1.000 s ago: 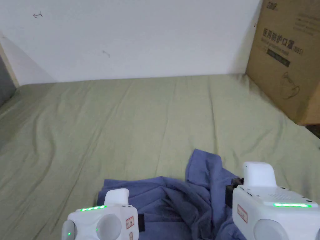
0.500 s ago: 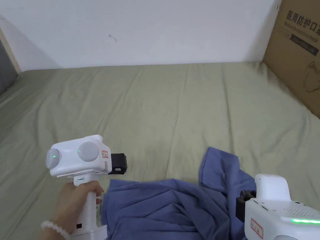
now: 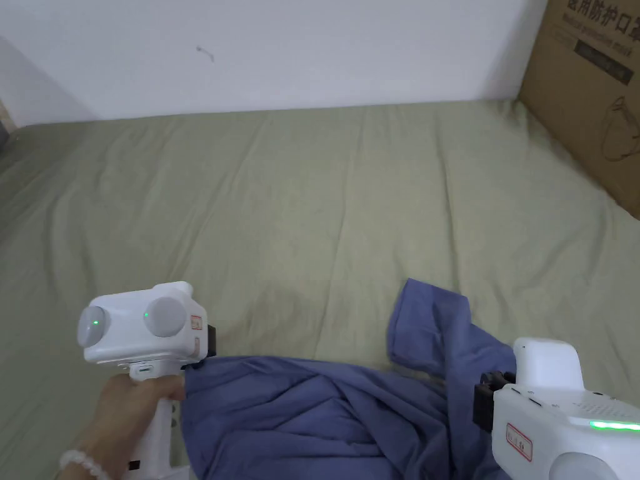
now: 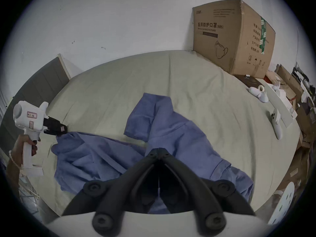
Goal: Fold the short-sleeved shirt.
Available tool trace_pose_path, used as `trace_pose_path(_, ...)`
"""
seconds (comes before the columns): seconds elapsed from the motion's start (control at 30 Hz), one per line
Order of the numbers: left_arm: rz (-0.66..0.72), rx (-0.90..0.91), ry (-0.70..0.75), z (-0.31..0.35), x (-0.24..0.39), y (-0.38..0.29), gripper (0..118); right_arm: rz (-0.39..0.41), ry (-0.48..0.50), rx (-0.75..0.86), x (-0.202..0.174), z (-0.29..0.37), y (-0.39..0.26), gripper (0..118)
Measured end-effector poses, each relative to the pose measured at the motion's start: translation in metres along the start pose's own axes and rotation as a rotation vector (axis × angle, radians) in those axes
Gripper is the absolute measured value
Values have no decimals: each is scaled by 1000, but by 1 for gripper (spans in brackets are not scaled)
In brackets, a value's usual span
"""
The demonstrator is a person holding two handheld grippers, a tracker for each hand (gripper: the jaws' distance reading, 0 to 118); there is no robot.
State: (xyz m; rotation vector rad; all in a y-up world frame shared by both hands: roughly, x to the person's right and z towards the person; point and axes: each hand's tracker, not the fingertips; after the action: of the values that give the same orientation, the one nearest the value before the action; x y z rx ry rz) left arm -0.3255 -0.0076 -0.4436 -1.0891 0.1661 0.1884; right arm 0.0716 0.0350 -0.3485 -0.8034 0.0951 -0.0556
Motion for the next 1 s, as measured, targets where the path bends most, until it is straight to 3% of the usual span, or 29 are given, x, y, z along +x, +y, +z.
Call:
trace_pose_path(0.07,-13,9,-2,9,2,2,0,-7,-7,8,10,2,6,0)
trace_pose_path(0.17,-22,38,-19,22,2,7,0,-80,46,22,33,-4,24,0)
trace_pose_path(0.2,-21,55,-35,27,1,8,0,-85,82,-1,42,-11,34,9)
trace_pose_path(0.23,-19,62,-45,32,1,9,0,-88,80,12,49,-16,42,40)
trace_pose_path(0.27,-26,67,-46,39,4,9,0,-101,76,24,56,-24,52,63)
trace_pose_path(0.3,-37,82,-39,42,5,9,0,-104,63,7,61,-33,65,68)
trace_pose_path(0.37,-45,94,-31,47,6,10,0,-86,73,10,72,-56,84,68)
trace_pose_path(0.5,-39,88,-31,47,7,11,0,-44,77,-206,82,-116,101,68)
trace_pose_path(0.63,-62,83,-12,41,12,9,0,56,43,-348,81,-162,79,66)
trace_pose_path(0.67,-69,79,-7,39,14,9,0,56,47,-396,82,-173,71,60)
trace_pose_path(0.73,-72,72,-4,38,15,8,0,49,36,-328,74,-158,74,56)
trace_pose_path(0.77,-73,69,-7,38,14,7,0,55,29,-325,72,-151,80,45)
trace_pose_path(0.8,-72,70,-8,37,13,8,0,80,-3,-296,71,-147,82,16)
trace_pose_path(0.83,-69,70,-7,37,13,8,0,73,-19,-298,69,-144,80,1)
trace_pose_path(0.9,-51,71,-11,42,10,9,0,86,48,-361,66,-140,81,1)
trace_pose_path(0.97,-49,76,-7,51,9,8,0,128,-1,-341,63,-135,85,1)
trace_pose_path(1.0,-53,80,-4,57,9,9,0,106,3,-335,64,-128,89,1)
